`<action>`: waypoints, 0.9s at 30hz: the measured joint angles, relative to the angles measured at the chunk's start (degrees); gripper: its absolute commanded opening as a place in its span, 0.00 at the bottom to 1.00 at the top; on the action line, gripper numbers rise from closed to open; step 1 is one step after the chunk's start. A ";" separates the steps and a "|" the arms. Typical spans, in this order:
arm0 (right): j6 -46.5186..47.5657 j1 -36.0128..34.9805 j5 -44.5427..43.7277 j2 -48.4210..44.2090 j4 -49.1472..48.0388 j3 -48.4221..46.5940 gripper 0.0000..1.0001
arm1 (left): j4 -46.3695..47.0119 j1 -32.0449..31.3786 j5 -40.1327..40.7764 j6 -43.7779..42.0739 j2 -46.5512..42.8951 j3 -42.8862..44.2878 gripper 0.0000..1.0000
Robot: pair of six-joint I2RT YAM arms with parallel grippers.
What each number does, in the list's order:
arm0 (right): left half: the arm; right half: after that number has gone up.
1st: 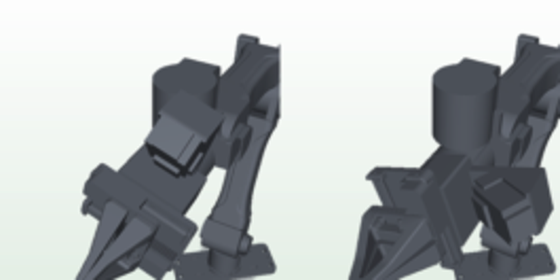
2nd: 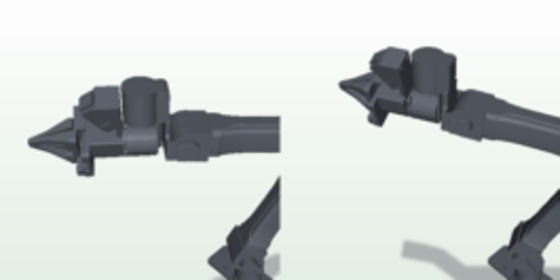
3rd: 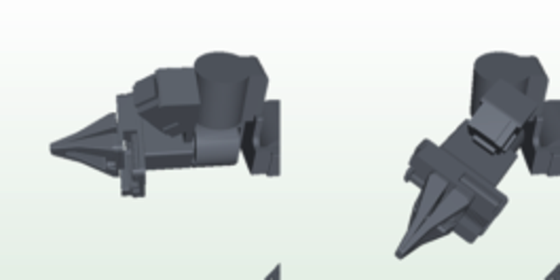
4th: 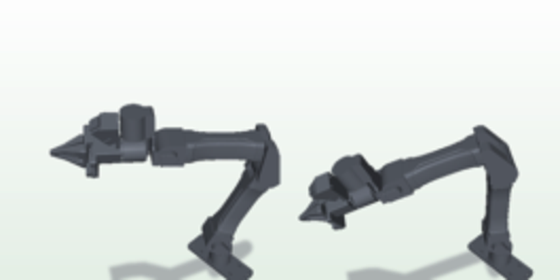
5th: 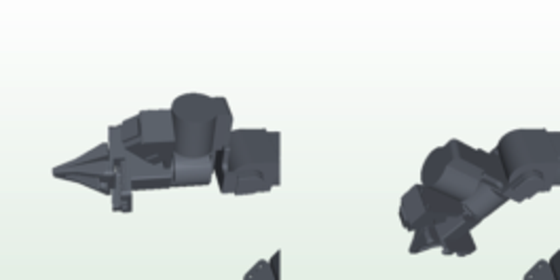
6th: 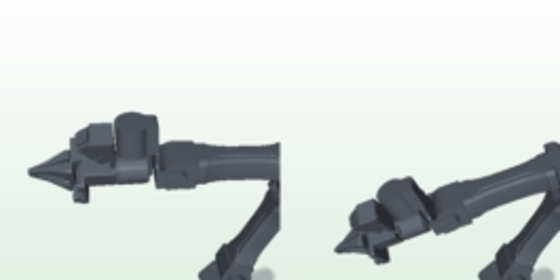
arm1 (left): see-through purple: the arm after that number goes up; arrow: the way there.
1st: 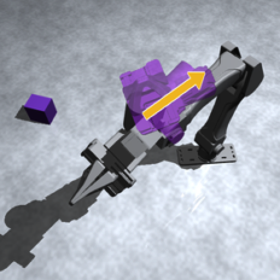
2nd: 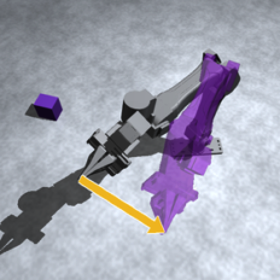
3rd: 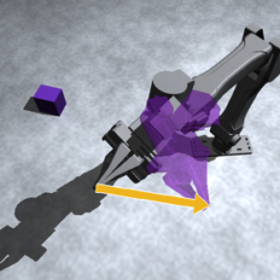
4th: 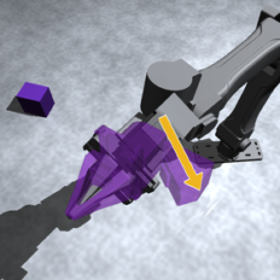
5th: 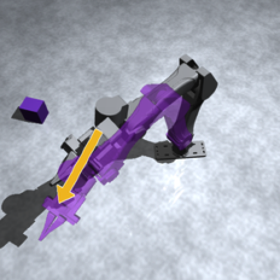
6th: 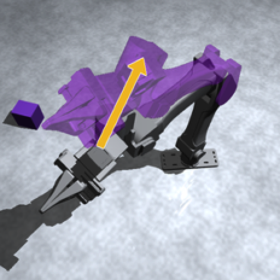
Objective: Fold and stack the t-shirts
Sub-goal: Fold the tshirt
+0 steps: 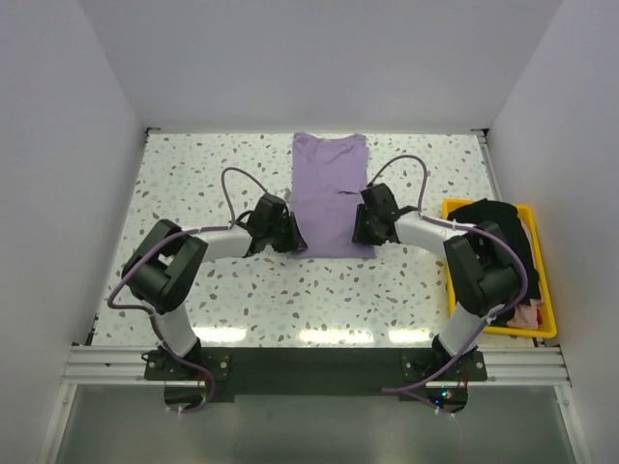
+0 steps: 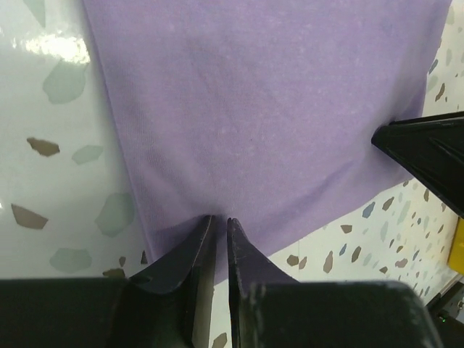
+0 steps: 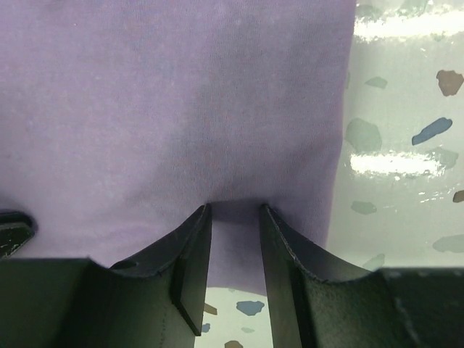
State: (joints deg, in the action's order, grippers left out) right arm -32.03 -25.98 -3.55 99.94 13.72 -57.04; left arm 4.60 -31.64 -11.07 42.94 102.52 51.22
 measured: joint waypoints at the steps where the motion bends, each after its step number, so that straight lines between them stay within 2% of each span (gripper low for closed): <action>1: -0.04 -0.24 -0.04 -0.46 -0.61 0.74 0.37 | 0.09 -0.22 0.39 0.07 -0.52 -0.68 0.15; 7: -0.61 -2.99 -1.38 -3.63 -2.45 4.96 0.37 | 0.59 -1.22 2.43 1.68 -4.79 -5.97 0.10; 19: -3.48 -11.91 -1.49 -11.21 -0.63 12.37 0.37 | -1.40 -3.67 4.33 5.53 -18.73 -19.32 0.10; 24: -4.33 -13.40 -1.25 -15.76 3.85 15.19 0.38 | -7.10 -4.07 5.03 5.66 -24.04 -21.31 0.15; 27: -4.52 -13.40 -1.16 -19.04 9.81 16.15 0.40 | -11.47 -4.07 6.19 4.59 -26.21 -20.31 0.22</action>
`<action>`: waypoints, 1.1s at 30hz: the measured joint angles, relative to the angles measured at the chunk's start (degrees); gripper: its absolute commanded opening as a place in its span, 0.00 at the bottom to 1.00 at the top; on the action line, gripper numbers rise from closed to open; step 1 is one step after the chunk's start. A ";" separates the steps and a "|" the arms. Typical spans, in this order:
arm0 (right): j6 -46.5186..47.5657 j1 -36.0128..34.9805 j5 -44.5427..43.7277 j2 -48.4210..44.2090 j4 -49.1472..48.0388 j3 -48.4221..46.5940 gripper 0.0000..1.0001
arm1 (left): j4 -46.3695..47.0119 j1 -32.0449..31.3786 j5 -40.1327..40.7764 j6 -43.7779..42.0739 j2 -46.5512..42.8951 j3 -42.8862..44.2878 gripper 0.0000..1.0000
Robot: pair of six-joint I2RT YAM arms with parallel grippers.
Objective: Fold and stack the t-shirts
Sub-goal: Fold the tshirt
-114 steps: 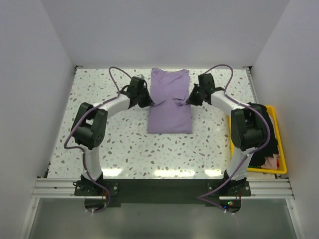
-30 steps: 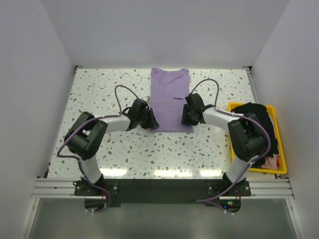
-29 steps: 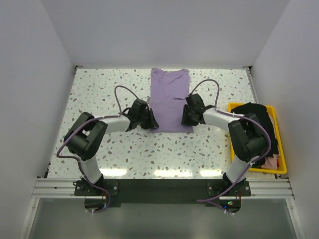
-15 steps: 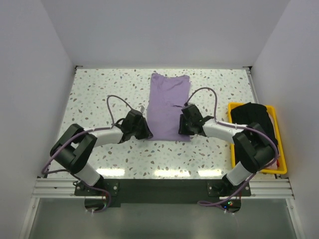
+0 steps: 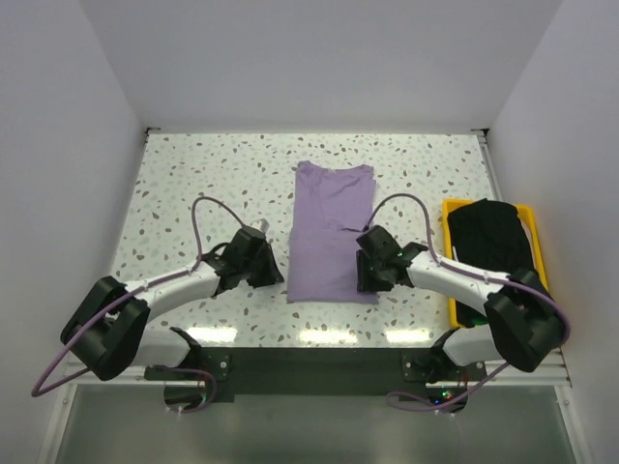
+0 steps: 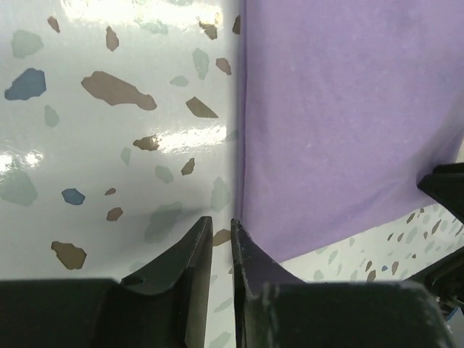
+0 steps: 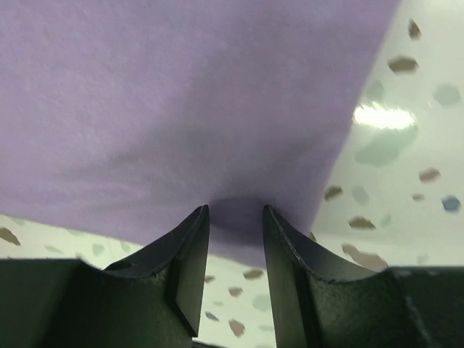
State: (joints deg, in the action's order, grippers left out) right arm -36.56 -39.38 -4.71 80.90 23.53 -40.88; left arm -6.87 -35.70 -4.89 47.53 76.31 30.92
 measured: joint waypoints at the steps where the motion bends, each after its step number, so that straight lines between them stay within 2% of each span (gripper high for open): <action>1: -0.15 0.00 0.02 -1.31 2.10 0.28 0.41 | -1.46 0.00 0.37 -0.42 -0.66 0.68 0.25; 4: -1.05 0.02 0.20 -6.43 7.17 0.94 0.41 | -3.72 0.00 0.52 -1.68 -2.19 2.45 0.34; 9: -4.26 0.02 0.31 -13.31 10.12 2.29 0.43 | -3.52 0.00 -1.79 -2.19 -3.15 2.16 0.43; 14: -7.78 0.02 0.00 -14.73 10.86 5.79 0.46 | -1.60 0.00 -5.70 -2.05 -3.15 -1.70 0.50; 25: -13.99 0.37 -0.28 -16.81 8.50 11.39 0.48 | 4.83 0.02 -10.91 -0.39 -3.43 -6.23 0.49; 33: -16.50 0.50 -0.98 -24.85 9.01 11.91 0.49 | 6.43 -0.13 -11.23 0.83 -3.87 -7.69 0.44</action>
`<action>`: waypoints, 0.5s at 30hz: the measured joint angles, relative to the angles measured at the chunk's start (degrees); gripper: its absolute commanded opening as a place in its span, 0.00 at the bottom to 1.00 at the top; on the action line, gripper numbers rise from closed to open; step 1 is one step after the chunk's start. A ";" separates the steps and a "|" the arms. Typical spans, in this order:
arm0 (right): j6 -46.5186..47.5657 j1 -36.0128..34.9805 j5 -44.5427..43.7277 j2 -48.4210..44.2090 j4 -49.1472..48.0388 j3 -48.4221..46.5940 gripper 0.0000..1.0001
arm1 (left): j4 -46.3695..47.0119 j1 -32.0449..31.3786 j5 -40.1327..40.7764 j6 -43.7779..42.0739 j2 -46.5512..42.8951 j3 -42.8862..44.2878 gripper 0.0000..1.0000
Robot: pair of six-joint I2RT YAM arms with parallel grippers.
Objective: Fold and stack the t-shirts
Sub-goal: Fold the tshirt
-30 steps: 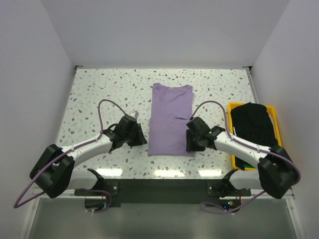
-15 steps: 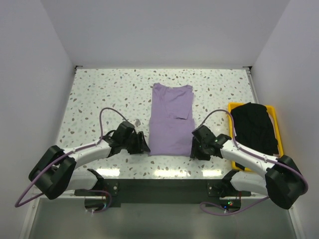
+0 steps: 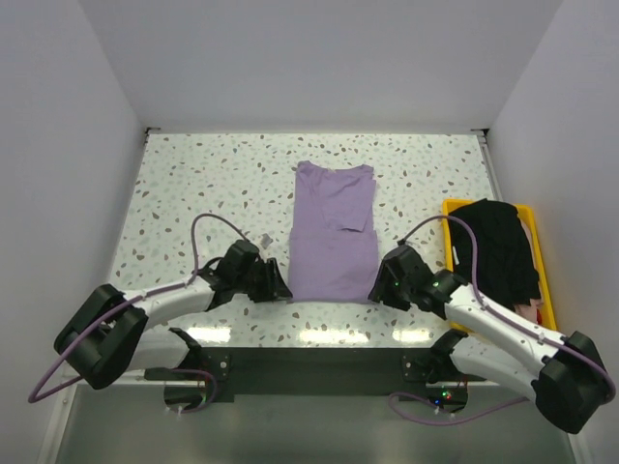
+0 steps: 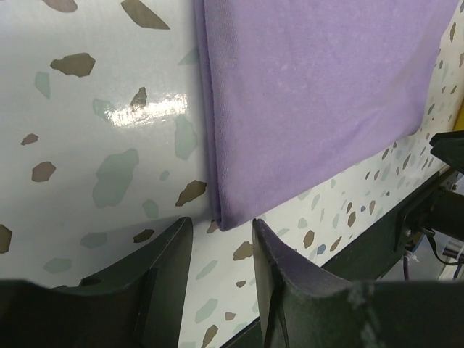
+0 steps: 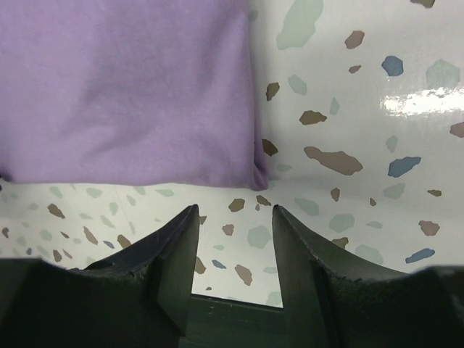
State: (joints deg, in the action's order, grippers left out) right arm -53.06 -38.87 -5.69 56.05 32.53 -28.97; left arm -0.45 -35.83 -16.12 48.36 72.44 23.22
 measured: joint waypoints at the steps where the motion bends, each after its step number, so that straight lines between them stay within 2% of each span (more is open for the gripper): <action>1: -0.20 0.00 -0.28 -0.85 0.02 0.00 0.49 | 0.09 -0.17 0.15 0.20 -0.13 -0.17 0.43; 15: -0.94 0.70 -1.18 3.41 -2.40 2.47 0.46 | 2.75 -5.46 3.72 3.61 1.03 -0.50 0.40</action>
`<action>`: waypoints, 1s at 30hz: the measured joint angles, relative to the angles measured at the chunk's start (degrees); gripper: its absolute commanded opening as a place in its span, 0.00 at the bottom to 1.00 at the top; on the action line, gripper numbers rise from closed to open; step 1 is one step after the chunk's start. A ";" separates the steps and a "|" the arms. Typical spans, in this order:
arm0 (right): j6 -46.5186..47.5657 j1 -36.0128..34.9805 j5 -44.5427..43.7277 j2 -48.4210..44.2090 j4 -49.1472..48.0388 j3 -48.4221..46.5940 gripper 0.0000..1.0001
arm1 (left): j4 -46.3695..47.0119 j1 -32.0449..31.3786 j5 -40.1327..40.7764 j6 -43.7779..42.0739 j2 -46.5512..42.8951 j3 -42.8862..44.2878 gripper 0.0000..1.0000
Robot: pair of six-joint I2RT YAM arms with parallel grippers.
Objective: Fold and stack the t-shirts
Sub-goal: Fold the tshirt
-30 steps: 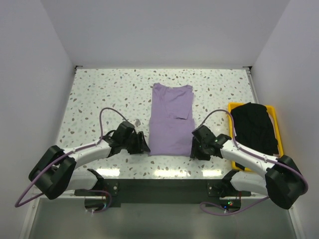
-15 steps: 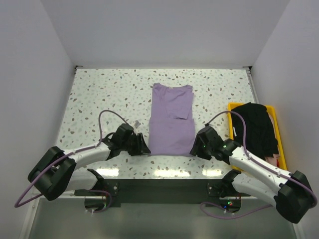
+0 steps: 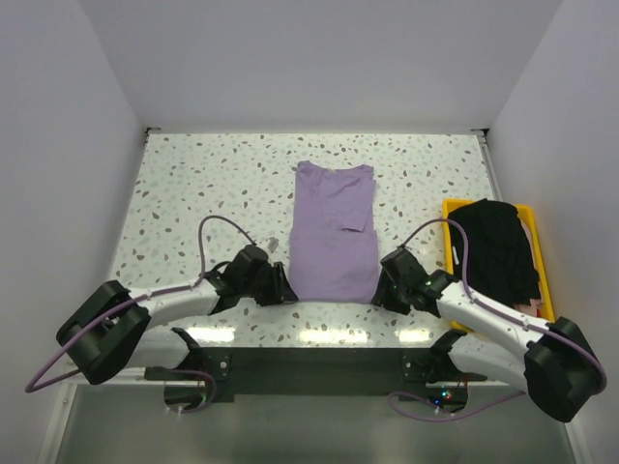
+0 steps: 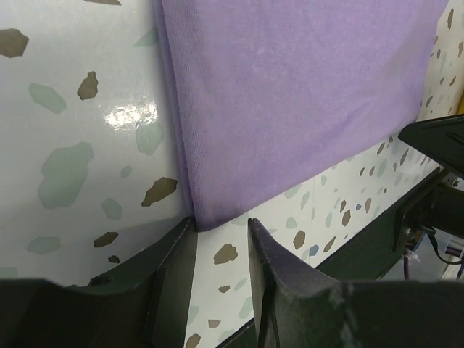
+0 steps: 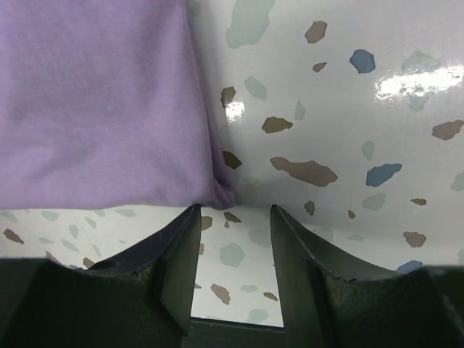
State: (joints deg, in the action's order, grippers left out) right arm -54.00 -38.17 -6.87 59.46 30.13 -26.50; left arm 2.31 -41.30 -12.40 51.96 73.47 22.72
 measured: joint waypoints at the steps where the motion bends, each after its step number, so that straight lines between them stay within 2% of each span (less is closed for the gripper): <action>1: -0.02 0.04 -0.04 0.20 -0.46 0.22 0.46 | 0.22 -0.20 0.24 0.07 0.13 0.04 0.39; 5: -0.07 0.28 -0.04 0.63 -2.14 0.48 0.45 | 0.59 -1.05 1.01 0.79 1.11 0.68 0.38; 10: -0.07 0.35 -0.04 1.55 -4.07 0.55 0.38 | 0.35 -1.62 2.64 1.29 1.60 1.07 0.30; 13: -0.04 0.37 0.02 2.08 -5.03 0.61 0.32 | -0.35 -1.64 3.85 1.49 1.77 1.36 0.19; 14: -0.04 0.37 0.11 2.32 -5.42 0.66 0.30 | -0.68 -1.66 4.28 1.44 1.90 1.51 0.09; 16: -0.02 0.37 0.31 2.84 -5.99 0.66 0.19 | -1.44 -1.84 5.20 1.40 2.27 2.14 0.00; 17: 0.09 0.37 0.44 3.19 -6.16 0.66 0.16 | -1.79 -1.88 5.51 1.36 2.54 2.43 0.00; 19: 0.59 0.37 1.03 3.76 -6.71 0.63 0.01 | -2.80 -1.97 6.27 1.01 2.60 3.04 0.00; 25: 4.83 0.48 6.16 8.52 -6.84 -2.32 0.00 | -5.90 -2.25 8.94 1.01 -0.04 2.56 0.00; 30: 7.56 0.46 12.02 7.52 -5.22 -2.05 0.00 | -8.87 -5.03 11.30 2.25 -6.75 -1.18 0.00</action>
State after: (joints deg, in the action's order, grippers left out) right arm -46.44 -37.71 5.15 66.98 24.91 -28.56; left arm -6.57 -46.33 -1.10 54.22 66.72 21.54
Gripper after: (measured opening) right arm 0.023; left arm 0.028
